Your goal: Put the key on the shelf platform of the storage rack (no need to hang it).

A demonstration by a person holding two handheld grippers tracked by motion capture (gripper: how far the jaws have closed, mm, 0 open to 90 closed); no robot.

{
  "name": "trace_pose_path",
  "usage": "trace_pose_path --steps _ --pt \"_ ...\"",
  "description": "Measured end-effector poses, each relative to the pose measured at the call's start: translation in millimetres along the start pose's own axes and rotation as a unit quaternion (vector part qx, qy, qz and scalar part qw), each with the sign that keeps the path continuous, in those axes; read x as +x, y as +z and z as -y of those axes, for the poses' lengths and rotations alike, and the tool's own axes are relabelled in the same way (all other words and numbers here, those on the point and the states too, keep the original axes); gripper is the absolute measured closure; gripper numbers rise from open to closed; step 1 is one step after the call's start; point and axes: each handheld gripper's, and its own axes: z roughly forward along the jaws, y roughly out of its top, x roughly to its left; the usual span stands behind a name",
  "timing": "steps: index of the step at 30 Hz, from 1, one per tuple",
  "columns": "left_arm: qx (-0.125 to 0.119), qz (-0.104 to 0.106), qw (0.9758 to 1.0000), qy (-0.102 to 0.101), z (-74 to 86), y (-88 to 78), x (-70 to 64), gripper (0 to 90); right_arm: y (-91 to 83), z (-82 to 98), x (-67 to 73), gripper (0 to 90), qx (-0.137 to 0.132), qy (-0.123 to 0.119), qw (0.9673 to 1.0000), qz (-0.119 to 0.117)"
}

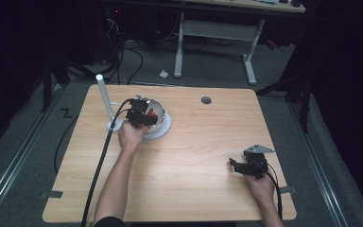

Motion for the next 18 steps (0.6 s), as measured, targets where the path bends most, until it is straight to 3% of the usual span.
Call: trace_pose_path --steps 14,18 --pt "-0.048 0.016 0.9987 -0.005 2.7 -36.5 0.6 33.5 0.0 0.0 0.0 27.1 0.000 0.000 1.0000 0.000" --pt "-0.048 0.015 0.9987 -0.001 4.5 -43.8 1.6 32.2 0.0 0.0 0.0 27.1 0.000 0.000 1.0000 0.000"
